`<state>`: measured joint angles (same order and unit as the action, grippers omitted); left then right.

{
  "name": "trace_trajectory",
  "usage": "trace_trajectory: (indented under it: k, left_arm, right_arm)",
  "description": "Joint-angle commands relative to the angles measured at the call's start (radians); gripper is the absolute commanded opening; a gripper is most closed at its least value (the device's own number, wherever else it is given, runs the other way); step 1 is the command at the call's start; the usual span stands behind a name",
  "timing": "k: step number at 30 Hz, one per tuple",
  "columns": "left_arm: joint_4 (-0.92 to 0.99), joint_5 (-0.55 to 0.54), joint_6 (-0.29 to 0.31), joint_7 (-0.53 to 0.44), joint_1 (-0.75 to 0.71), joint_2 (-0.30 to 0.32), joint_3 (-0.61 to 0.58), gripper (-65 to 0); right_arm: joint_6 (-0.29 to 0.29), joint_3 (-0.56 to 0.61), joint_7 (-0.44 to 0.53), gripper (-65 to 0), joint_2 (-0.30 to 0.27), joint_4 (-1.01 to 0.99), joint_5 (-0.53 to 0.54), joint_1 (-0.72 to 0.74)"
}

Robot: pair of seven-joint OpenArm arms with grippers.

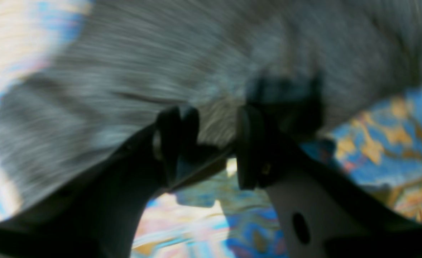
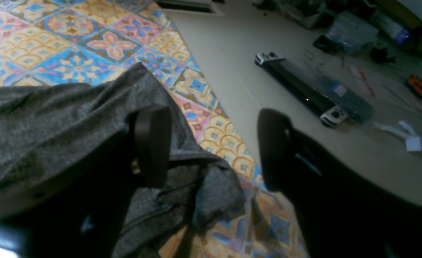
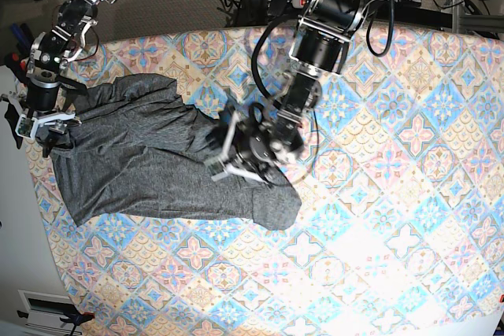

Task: Layout the t-shirt on the table in an organized manner, then fold the t-shirt properly
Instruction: 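Reach the left gripper to the shirt hem and grasp it, then pull the shirt with both grippers to stretch it flat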

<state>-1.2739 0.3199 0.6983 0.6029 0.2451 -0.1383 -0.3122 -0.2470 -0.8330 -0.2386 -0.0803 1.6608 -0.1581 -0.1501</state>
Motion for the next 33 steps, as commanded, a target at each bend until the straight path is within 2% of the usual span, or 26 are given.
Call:
trace_trajectory:
  k: [1, 4, 6, 8, 11, 12, 17, 21, 25, 29, 33]
  left_arm:
    - [-0.013, -0.005, 0.000, -0.008, 0.013, -0.005, -0.028, -39.8]
    - [-0.010, -0.005, 0.000, 0.093, 0.001, 0.042, -0.094, -40.1]
    - [-0.013, -0.008, 0.000, 0.157, -0.003, 0.075, -0.117, -43.0]
    - [-0.013, -0.008, 0.000, 0.203, -0.007, 0.110, -0.127, -49.5]
    - [-0.040, -0.008, 0.000, 0.251, -0.026, 0.177, -0.112, -63.5]
    - [-0.059, -0.008, 0.000, 0.262, -0.040, 0.199, -0.098, -65.0]
    - [-0.188, -0.006, 0.000, 0.271, -0.122, 0.302, 0.049, -65.0]
    - [-0.198, -0.008, 0.000, 0.271, -0.158, 0.369, 0.183, -65.0]
    - [-0.240, -0.008, 0.000, 0.268, -0.200, 0.380, 0.226, -65.0]
    - [-0.323, -0.008, 0.000, 0.268, -0.238, 0.372, 0.218, -65.0]
    - [-0.338, 0.005, 0.000, 0.268, -0.243, 0.337, 0.227, -65.0]
  right_arm:
    - [0.005, -0.006, 0.026, -28.2, -0.014, 0.020, 0.010, 0.008]
    - [0.005, -0.006, 0.026, -28.2, -0.014, 0.020, 0.010, 0.008]
    - [0.005, -0.006, 0.026, -28.2, -0.014, 0.020, 0.010, 0.008]
    - [0.005, -0.006, 0.026, -28.2, -0.014, 0.020, 0.010, 0.008]
    - [0.005, -0.006, 0.026, -28.2, -0.014, 0.020, 0.009, 0.010]
    - [0.005, -0.006, 0.026, -28.2, -0.014, 0.020, 0.009, 0.010]
    - [0.005, -0.004, 0.026, -28.2, -0.014, 0.020, 0.009, 0.010]
    - [0.005, -0.004, 0.026, -28.2, -0.014, 0.020, 0.009, 0.010]
    - [0.005, -0.003, 0.026, -28.2, -0.006, 0.020, 0.009, 0.010]
    - [0.005, -0.004, 0.026, -28.2, 0.047, 0.054, 0.009, 0.010]
    - [0.005, 0.002, 0.026, -28.2, 0.080, 0.121, 0.009, 0.008]
